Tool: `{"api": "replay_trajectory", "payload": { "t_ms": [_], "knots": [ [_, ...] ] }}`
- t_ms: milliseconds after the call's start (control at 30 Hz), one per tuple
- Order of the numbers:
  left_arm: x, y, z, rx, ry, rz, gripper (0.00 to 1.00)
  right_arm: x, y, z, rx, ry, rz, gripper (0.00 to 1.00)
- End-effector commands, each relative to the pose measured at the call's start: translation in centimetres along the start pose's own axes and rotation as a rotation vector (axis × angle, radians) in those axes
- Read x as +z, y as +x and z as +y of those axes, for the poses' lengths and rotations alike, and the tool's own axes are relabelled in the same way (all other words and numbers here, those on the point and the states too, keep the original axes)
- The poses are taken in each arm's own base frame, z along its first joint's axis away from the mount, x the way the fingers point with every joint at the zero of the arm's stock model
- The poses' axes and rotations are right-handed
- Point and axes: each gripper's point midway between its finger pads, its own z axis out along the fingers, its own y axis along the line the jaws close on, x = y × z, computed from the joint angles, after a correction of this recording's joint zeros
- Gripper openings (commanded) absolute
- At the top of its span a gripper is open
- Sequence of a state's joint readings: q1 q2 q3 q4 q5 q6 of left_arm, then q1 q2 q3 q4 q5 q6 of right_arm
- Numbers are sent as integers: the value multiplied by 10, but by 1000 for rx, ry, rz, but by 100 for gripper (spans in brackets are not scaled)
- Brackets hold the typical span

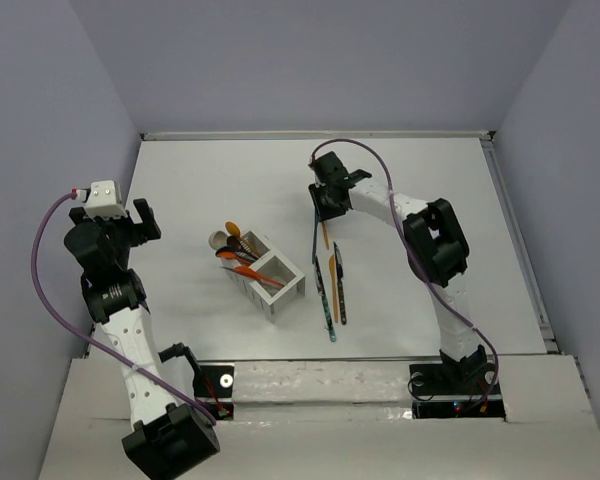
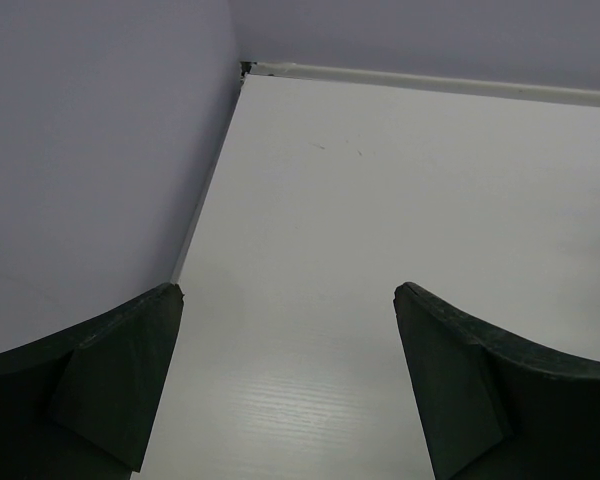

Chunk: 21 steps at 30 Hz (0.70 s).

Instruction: Sort the eating utensils into containers

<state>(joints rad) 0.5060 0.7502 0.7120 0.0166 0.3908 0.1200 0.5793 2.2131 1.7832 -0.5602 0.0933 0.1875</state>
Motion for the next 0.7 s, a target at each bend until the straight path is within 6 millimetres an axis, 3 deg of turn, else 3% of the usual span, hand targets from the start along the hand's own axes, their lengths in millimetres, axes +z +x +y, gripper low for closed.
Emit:
{"api": "replay_trajectory", "payload": {
  "t_ms": [0,200,233,367,500,633,667],
  "knots": [
    [-2,-16,2,17,-6,-68,99,6,3,5,-7,-11,26,34],
    [-3,-17,0,23,2,-77,99,27,25,-12,-44,84,113,31],
    [-3,-16,0,22,2,-75,99,36,39,-20,-60,121,164,29],
    [-3,-17,-1,23,5,-77,99,42,50,-38,-68,198,204,16],
    [-4,-18,-2,24,11,-80,99,38,41,-37,-25,156,170,0],
    [-4,-17,-4,25,24,-80,99,31,12,-52,36,130,92,0],
    [-4,-17,-6,23,30,-81,99,26,-6,-51,64,87,43,0]
  ]
}}
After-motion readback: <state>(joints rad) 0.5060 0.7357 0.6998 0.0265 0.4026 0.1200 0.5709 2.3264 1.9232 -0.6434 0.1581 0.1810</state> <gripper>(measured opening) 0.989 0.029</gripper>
